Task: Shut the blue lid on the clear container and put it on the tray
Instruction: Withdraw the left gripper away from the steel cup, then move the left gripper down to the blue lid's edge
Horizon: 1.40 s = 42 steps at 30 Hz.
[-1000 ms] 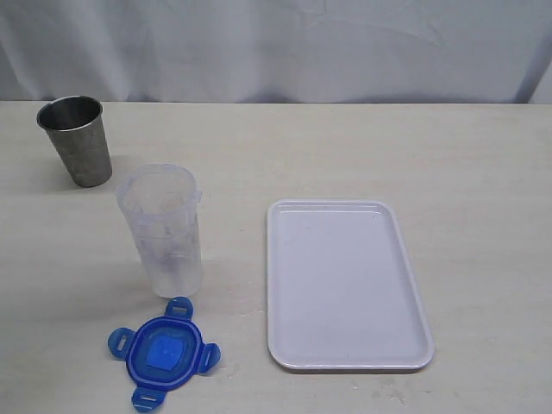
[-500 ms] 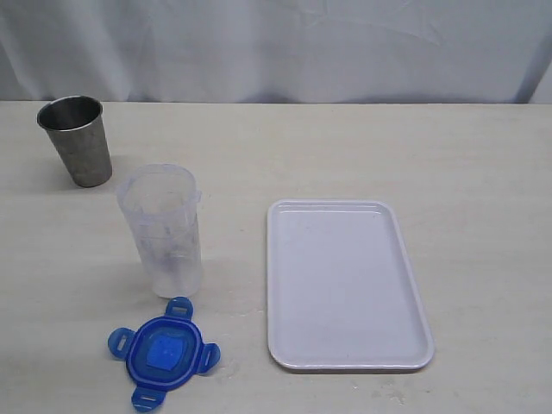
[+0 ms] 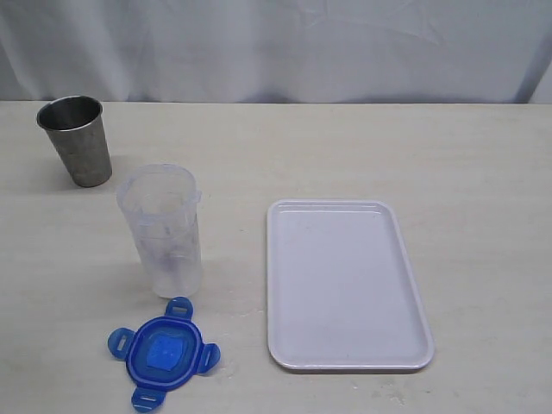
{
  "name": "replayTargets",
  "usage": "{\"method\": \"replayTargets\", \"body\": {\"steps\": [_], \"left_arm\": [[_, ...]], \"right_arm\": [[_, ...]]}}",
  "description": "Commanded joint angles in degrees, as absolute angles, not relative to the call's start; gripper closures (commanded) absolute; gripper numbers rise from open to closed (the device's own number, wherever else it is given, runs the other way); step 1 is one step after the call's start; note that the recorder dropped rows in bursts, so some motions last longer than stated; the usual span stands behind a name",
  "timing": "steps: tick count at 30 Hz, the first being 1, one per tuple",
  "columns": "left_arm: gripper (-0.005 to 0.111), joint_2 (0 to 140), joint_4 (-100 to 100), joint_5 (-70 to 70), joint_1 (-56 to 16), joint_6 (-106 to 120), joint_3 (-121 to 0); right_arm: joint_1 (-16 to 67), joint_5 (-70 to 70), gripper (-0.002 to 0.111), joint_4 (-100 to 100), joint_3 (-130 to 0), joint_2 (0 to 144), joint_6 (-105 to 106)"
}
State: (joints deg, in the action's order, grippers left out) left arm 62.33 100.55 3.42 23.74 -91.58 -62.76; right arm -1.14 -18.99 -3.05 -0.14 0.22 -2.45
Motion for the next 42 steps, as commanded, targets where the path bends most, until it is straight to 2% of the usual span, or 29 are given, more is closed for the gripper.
{"method": "replayTargets", "body": {"steps": [1,3,5,8,10,12,14,21,24,32,42], "left_arm": [[0.002,63.2,99.9,31.2,23.4,-86.3,-63.1],[0.002,64.0,98.0,33.4,23.4,-86.7,-63.1],[0.002,64.1,83.5,30.6,23.3,-78.9,-63.1],[0.002,64.7,52.9,25.8,23.3,-48.6,-63.1],[0.002,65.9,25.4,25.5,22.9,-21.4,-63.1],[0.002,67.2,5.8,31.9,22.3,8.2,-63.1],[0.002,68.8,-2.6,39.2,22.0,19.1,-63.1],[0.002,76.6,-17.6,60.0,22.0,20.8,-60.4],[0.002,78.9,-23.4,62.9,22.0,23.2,-56.3],[0.002,81.9,-25.7,59.6,20.7,26.5,-49.9],[0.002,81.9,-12.5,54.6,7.4,16.6,-49.9]], "right_arm": [[-1.2,-18.3,0.104,-3.4,0.0,0.0,-2.1],[-1.2,-18.3,0.104,-3.4,0.0,0.0,-2.1],[-1.2,-18.3,0.104,-3.4,0.0,0.0,-2.1],[-1.2,-18.3,0.104,-3.4,0.0,0.0,-2.1],[-1.2,-18.3,0.104,-3.4,0.0,0.0,-2.1],[-1.2,-18.3,0.104,-3.4,0.0,0.0,-2.1],[-1.2,-18.3,0.104,-3.4,0.0,0.0,-2.1],[-1.2,-18.3,0.104,-3.4,0.0,0.0,-2.1],[-1.2,-18.3,0.104,-3.4,0.0,0.0,-2.1],[-1.2,-18.3,0.104,-3.4,0.0,0.0,-2.1],[-1.2,-18.3,0.104,-3.4,0.0,0.0,-2.1]]}}
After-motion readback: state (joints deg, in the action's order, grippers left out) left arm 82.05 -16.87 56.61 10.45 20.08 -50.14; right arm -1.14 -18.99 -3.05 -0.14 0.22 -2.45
